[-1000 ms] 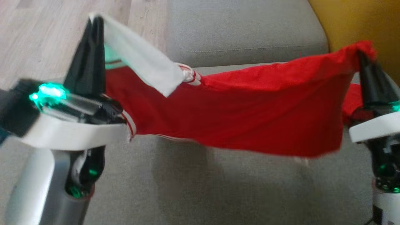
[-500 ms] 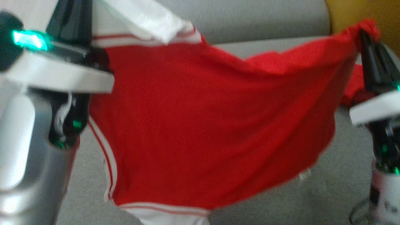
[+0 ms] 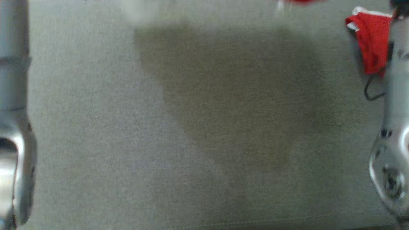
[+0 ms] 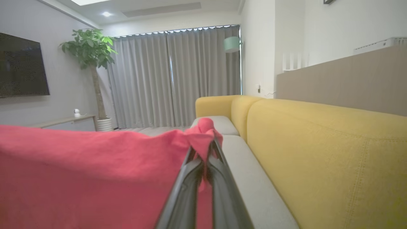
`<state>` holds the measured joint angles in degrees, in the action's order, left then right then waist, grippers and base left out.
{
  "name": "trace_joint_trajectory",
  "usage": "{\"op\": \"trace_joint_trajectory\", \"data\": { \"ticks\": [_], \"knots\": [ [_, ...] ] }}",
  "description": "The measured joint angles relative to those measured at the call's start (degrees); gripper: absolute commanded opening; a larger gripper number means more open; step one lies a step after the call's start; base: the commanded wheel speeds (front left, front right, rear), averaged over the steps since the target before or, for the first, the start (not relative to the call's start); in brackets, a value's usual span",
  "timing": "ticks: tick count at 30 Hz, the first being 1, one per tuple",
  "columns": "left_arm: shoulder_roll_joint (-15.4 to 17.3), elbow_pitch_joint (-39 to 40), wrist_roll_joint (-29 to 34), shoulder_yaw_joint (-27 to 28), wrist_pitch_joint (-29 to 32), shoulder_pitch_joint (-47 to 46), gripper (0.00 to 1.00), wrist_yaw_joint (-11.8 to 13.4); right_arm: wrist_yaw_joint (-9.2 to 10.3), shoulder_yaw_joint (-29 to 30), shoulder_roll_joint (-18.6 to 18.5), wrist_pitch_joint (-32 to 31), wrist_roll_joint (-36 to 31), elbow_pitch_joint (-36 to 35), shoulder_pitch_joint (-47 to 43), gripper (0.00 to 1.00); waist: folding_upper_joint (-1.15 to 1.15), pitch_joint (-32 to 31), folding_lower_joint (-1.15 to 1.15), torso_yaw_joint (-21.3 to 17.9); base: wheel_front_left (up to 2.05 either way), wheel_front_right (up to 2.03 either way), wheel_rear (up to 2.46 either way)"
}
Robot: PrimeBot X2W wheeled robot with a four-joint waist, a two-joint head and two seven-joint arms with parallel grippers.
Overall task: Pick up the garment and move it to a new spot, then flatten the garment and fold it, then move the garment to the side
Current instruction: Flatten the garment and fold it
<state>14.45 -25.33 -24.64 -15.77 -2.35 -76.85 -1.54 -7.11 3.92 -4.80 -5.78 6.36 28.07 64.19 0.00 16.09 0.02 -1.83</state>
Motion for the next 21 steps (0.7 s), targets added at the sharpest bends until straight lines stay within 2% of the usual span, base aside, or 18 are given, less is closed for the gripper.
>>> {"op": "trace_joint_trajectory", "data": {
  "ticks": [4, 7, 15, 21],
  "knots": [
    [-3.93, -6.67, -0.04, -0.63, -4.36, -2.79, 0.00, -1.05, 0.00, 3.93, 0.02, 5.31, -4.67, 9.84, 6.20, 0.00, 0.00, 2.92, -0.02, 1.79, 0.00, 0.00, 0.00],
    [-5.16, -9.91, -0.27, -1.25, -6.42, -2.50, 0.00, -2.23, 0.00, 6.17, 0.12, 8.94, -7.12, 15.33, 7.66, 0.00, 0.00, 5.60, -0.02, 3.10, 0.00, 0.00, 0.00],
    [-5.86, -12.56, -2.16, -2.98, -10.59, 6.41, 0.00, -4.35, 0.00, 11.14, 0.41, 17.31, -10.67, 27.96, 6.00, 0.00, 0.00, 13.10, 0.00, 4.86, 0.00, 0.00, 0.00],
    [-5.36, -8.35, -3.78, -2.64, -11.99, 14.95, 0.00, -5.02, 0.00, 12.25, 0.79, 19.76, -8.43, 31.01, 2.20, 0.00, 0.00, 14.96, -0.01, 3.93, 0.00, 0.00, 0.00]
  ]
}}
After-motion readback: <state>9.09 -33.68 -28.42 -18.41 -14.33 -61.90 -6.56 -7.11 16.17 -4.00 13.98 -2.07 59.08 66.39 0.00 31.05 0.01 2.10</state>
